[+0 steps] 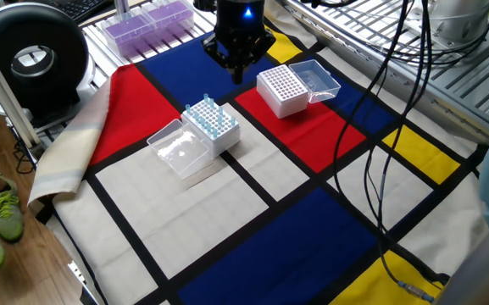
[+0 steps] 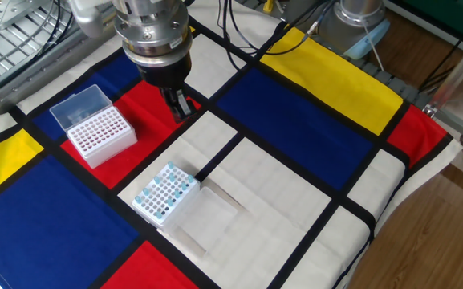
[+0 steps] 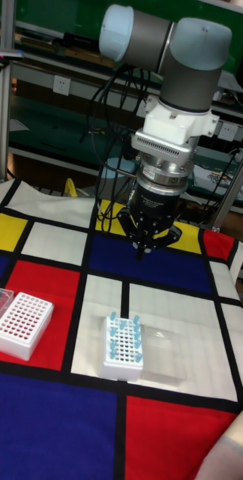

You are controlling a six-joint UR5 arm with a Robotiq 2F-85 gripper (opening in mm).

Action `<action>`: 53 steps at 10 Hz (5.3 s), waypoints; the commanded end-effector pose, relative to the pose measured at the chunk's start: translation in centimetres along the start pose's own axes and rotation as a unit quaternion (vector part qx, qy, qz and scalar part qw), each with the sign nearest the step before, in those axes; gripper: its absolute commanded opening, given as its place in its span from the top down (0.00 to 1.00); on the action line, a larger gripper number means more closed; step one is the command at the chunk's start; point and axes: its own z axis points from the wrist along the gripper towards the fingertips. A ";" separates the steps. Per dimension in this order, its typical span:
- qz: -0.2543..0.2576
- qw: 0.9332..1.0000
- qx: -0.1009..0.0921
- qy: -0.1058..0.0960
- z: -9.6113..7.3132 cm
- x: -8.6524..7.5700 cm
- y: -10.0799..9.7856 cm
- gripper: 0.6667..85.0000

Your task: Transfer all medium pipette tips from one holder to another

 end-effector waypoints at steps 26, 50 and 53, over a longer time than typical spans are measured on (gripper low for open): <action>-0.099 0.994 -0.035 -0.022 6.9 -2.4 -0.1 0.61; -0.113 0.990 -0.079 -0.004 7.2 -0.9 1.7 0.73; -0.123 0.990 -0.064 0.002 7.3 -0.7 0.9 0.70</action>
